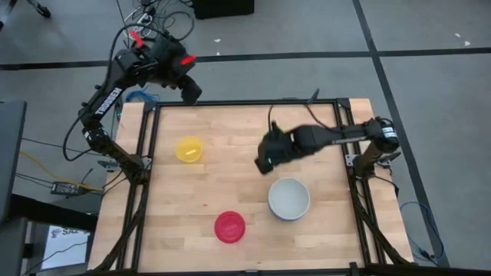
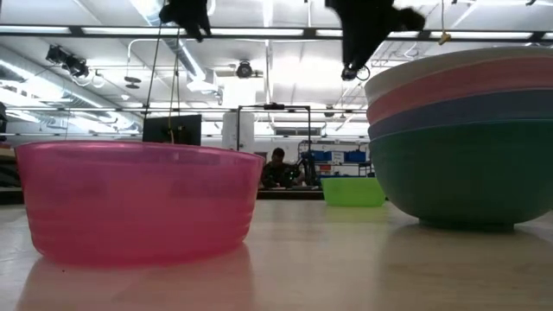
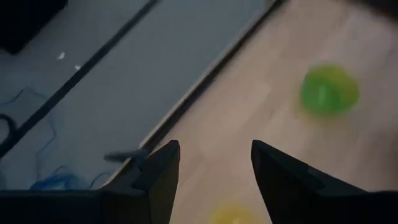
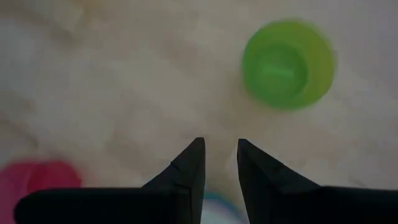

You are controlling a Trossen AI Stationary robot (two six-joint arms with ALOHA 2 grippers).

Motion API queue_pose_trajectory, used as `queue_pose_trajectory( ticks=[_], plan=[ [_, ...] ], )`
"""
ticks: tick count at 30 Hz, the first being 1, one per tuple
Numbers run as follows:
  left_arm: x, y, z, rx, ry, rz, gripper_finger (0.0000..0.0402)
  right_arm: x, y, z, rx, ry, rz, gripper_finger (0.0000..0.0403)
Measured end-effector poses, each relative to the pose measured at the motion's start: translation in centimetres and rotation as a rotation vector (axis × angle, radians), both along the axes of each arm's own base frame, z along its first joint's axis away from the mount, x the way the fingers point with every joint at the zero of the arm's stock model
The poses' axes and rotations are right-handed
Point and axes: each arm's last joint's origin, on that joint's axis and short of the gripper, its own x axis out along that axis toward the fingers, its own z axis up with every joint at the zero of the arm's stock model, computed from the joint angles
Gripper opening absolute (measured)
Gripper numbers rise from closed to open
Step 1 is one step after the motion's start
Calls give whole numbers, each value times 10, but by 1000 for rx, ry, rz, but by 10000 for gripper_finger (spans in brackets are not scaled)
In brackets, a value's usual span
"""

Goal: Nest bowls inside each other
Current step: Stack the yellow bowl on top of the white bowl

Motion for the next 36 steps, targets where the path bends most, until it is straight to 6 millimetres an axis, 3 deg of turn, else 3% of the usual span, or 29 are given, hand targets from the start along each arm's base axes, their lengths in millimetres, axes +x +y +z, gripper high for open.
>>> queue_pose_trajectory(
  ticks=[7,13,20,25,36],
  plan=[
    [-1,0,-46,-160,285,-78,208,5,-52,12,-46,-94,-25,98],
    [3,-4,-105,-369,415,-73,208,-16,-77,38,-105,-173,-8,105],
    [15,-25,-167,-579,483,83,208,-53,-83,74,-169,-267,14,104],
    [26,-40,-190,-608,448,170,208,-71,-86,87,-202,-300,19,104],
    [35,-66,-248,-567,436,224,208,-73,-93,88,-194,-294,42,103]
  ],
)
